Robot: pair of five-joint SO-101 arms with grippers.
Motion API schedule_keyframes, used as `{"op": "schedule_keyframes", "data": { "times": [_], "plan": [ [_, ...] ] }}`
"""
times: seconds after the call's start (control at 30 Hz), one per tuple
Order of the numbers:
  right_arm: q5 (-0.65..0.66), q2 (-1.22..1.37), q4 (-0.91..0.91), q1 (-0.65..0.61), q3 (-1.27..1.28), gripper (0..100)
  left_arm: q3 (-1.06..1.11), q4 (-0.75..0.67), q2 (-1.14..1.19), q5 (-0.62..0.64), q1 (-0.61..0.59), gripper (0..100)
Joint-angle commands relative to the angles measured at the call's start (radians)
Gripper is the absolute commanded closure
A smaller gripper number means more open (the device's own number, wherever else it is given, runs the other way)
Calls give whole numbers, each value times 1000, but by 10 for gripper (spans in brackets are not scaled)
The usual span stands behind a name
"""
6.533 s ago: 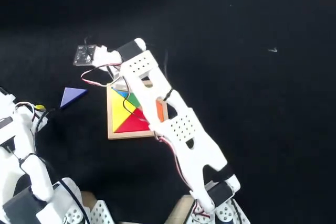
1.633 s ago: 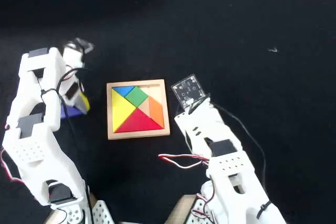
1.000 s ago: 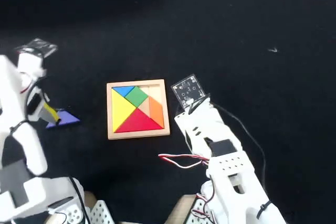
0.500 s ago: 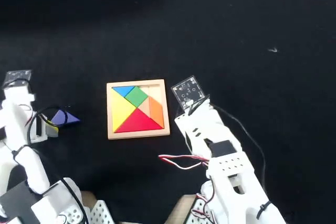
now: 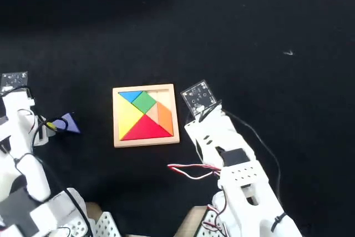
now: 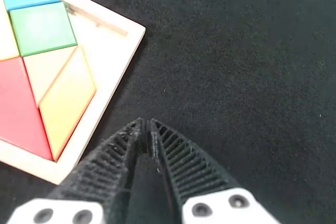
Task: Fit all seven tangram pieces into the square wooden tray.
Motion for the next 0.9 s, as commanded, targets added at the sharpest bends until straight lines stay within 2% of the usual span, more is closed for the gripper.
{"op": "schedule_keyframes", "data": {
  "times": [0.0,0.13,0.27,0.4,0.63,0.87],
  "plan": [
    [-2,-22,-15,11,-4,985,-105,-12,112,15,-19,742],
    [-2,-22,-15,11,-4,985,-199,-11,209,17,-65,742],
    [-2,-22,-15,9,-4,985,-239,-9,259,34,-61,742],
    [-2,-22,-15,9,-4,985,-266,5,269,124,-5,740],
    [-2,-22,-15,9,-4,985,-406,158,270,229,94,741],
    [-2,-22,-15,-6,-4,985,-444,166,279,269,222,741]
  ]
}}
